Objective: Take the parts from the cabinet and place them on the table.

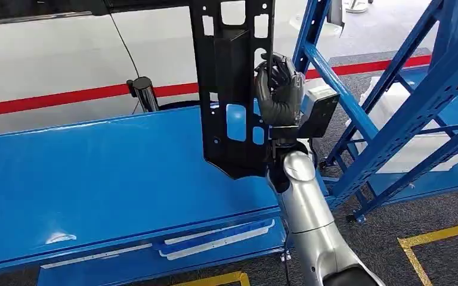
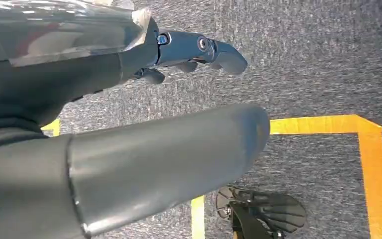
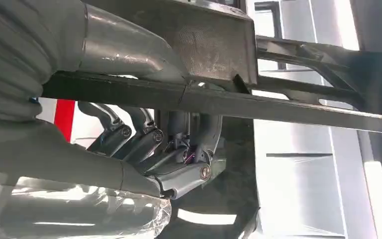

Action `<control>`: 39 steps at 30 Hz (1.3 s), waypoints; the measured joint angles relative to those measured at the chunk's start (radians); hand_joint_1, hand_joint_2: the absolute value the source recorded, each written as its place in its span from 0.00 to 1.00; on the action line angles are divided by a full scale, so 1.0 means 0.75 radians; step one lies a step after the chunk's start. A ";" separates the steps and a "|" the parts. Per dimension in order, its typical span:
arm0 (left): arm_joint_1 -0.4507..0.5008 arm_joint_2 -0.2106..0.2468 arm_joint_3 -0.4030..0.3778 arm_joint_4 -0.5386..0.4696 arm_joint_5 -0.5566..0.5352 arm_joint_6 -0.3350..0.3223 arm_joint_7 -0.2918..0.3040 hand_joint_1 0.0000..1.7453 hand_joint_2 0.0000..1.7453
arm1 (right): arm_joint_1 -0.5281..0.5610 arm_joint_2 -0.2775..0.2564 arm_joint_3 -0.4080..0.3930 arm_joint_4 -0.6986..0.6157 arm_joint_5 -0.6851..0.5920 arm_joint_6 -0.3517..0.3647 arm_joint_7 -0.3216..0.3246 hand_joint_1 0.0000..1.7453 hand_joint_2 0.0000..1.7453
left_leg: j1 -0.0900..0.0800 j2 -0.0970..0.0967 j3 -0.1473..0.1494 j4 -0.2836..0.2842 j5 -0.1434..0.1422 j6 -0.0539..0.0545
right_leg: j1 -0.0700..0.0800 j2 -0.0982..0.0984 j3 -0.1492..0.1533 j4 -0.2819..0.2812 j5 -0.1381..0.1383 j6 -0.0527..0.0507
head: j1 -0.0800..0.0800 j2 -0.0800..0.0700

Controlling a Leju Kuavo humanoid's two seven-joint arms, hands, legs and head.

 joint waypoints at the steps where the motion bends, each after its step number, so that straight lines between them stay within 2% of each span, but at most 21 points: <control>1: 0.000 0.000 0.000 0.000 0.000 0.000 -0.003 0.00 0.00 | 0.002 -0.002 0.000 -0.001 0.002 -0.001 0.000 1.00 1.00 | 0.000 0.000 0.000 0.000 0.000 0.000 | 0.000 0.000 0.000 0.000 0.000 0.000 | 0.000 0.000; 2: 0.000 0.000 0.000 0.000 0.000 0.000 -0.004 0.00 1.00 | 0.005 -0.003 0.000 -0.003 0.002 -0.001 0.000 1.00 1.00 | 0.000 0.000 0.000 0.000 0.000 0.000 | 0.000 0.000 0.000 0.000 0.000 0.000 | 0.000 0.000; 7: 0.000 0.000 0.003 0.000 -0.010 0.006 -0.008 0.00 1.00 | 0.009 -0.008 0.000 -0.008 0.017 -0.003 -0.001 1.00 1.00 | 0.000 0.000 0.000 0.000 0.000 0.000 | 0.000 0.000 0.000 0.000 0.000 0.000 | 0.000 0.000; 15: 0.000 -0.001 0.007 0.000 -0.021 0.101 0.001 0.00 1.00 | 0.013 -0.012 0.021 -0.010 0.077 0.020 -0.014 1.00 1.00 | 0.000 0.000 0.000 0.000 0.000 0.000 | 0.000 0.000 0.000 0.000 0.000 0.000 | 0.000 0.000; 17: 0.000 -0.001 0.007 0.000 -0.021 0.102 0.014 0.00 1.00 | 0.013 -0.012 0.030 -0.014 0.080 0.028 -0.014 1.00 1.00 | 0.000 0.000 0.000 0.000 0.000 0.000 | 0.000 0.000 0.000 0.000 0.000 0.000 | 0.000 0.000; 24: -0.001 -0.006 0.022 0.000 -0.013 0.103 0.017 0.00 1.00 | 0.053 -0.034 0.112 -0.089 0.137 0.155 -0.033 1.00 1.00 | 0.000 0.000 0.000 0.000 0.000 0.000 | 0.000 0.000 0.000 0.000 0.000 0.000 | 0.000 0.000; 34: -0.001 -0.011 0.032 0.000 -0.010 0.103 -0.014 0.00 1.00 | 0.111 -0.051 0.177 -0.187 0.150 0.189 -0.051 1.00 1.00 | 0.000 0.000 0.000 0.000 0.000 0.000 | 0.000 0.000 0.000 0.000 0.000 0.000 | 0.000 0.000; 35: -0.001 -0.011 0.033 0.000 -0.010 0.102 -0.017 0.00 1.00 | 0.115 -0.051 0.182 -0.195 0.151 0.189 -0.052 1.00 1.00 | -0.003 -0.001 -0.001 0.003 -0.003 0.004 | -0.007 0.000 0.001 -0.002 0.001 0.001 | 0.000 0.000; 39: -0.003 -0.010 0.041 0.000 -0.010 0.098 -0.024 0.00 1.00 | 0.128 -0.051 0.197 -0.207 0.157 0.189 -0.055 1.00 1.00 | -0.007 0.000 -0.001 0.004 -0.007 0.010 | -0.014 0.000 0.002 -0.002 -0.001 0.006 | -0.001 0.000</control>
